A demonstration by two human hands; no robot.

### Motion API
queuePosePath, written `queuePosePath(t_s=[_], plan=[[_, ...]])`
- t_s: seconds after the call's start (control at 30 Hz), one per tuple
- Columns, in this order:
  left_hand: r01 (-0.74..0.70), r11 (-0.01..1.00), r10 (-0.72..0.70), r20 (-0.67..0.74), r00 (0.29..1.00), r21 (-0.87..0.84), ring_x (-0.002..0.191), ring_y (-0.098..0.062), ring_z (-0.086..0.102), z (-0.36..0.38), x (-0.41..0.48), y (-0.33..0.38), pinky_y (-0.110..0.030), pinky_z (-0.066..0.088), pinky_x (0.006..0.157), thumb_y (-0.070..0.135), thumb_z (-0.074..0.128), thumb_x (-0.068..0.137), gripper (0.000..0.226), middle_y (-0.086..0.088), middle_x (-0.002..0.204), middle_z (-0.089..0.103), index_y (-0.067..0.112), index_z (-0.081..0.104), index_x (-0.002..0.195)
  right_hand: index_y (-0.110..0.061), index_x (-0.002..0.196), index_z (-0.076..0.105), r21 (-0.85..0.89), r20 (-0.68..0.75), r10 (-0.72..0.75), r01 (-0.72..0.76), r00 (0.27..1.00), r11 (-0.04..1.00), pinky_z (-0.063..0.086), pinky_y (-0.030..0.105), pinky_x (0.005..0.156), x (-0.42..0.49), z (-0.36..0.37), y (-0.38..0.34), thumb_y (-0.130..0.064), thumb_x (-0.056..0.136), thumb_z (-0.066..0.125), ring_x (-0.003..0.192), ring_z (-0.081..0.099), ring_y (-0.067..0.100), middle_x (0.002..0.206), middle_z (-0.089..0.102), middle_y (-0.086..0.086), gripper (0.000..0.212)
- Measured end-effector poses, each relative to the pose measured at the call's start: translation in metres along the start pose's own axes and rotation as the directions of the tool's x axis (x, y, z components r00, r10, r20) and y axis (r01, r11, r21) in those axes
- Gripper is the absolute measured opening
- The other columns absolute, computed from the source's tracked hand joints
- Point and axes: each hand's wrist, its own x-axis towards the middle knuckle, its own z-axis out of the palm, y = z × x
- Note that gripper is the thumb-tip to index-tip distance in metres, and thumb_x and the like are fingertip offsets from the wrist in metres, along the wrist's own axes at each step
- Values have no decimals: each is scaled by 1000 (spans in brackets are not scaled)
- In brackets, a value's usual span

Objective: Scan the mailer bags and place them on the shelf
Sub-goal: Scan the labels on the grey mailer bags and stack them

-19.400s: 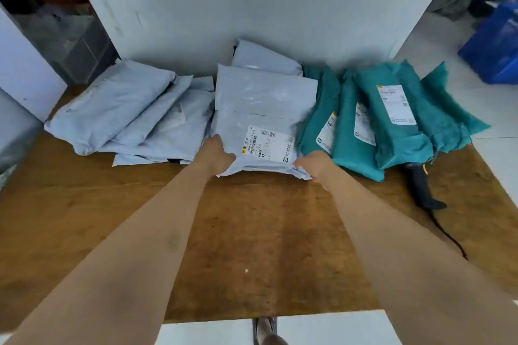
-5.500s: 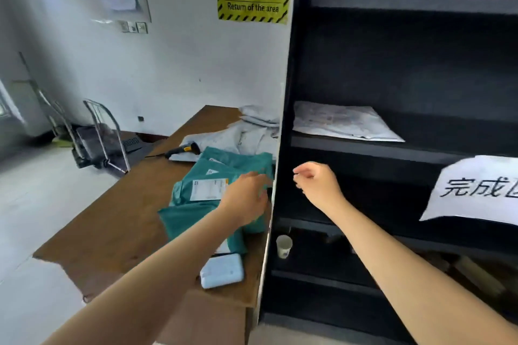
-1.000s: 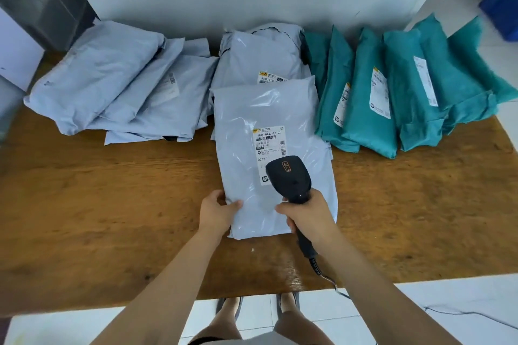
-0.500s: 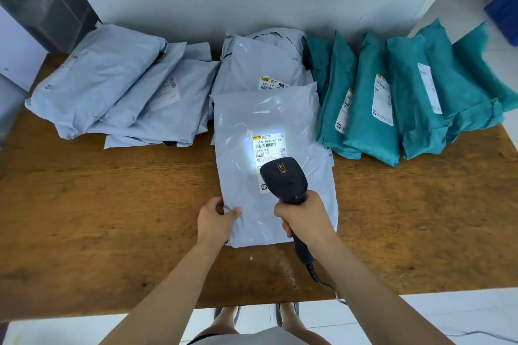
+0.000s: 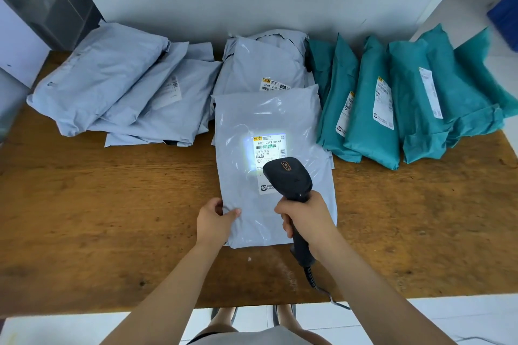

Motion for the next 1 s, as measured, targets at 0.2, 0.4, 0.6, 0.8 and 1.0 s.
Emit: queuePosePath(t_s=[0.2,0.4,0.6,0.8,1.0], plan=[[-11,1000,11,1,1000,-11,84,-15,56,0,-1,0,-23,46,69,16,70,83,23,5,94,58,20,53,99,-5,60,53,8,5,-3,3,1000,1000,41,22,48,-3,0,-2,-5,78,63,36,42,16,45,46,6,20],[-16,997,15,-13,1000,-80,87,-22,65,-22,0,-7,-24,50,64,10,71,82,14,8,82,65,19,61,84,-4,61,52,18,-4,-46,47,999,999,40,23,46,-8,0,0,-4,78,64,38,42,18,47,46,8,21],[95,991,-94,9,995,-94,90,-27,68,-101,-20,-58,-44,57,83,22,76,77,25,-3,97,71,11,66,98,-4,59,50,12,64,-76,76,995,997,37,23,45,-10,26,-7,-3,78,65,36,40,18,46,46,8,24],[138,958,-208,-280,937,-252,56,-22,55,-207,-46,-116,-20,46,54,2,77,73,33,6,43,60,14,66,44,-3,54,49,-82,174,-102,117,979,990,42,27,52,-11,62,-13,-6,81,67,34,41,18,42,46,11,32],[111,942,-290,-596,749,-318,67,-23,57,-299,-34,-126,-21,48,60,3,71,80,6,6,57,67,2,69,85,-6,49,48,-130,242,-104,139,965,982,41,22,46,-17,92,-12,-9,81,70,33,40,19,39,46,9,39]])
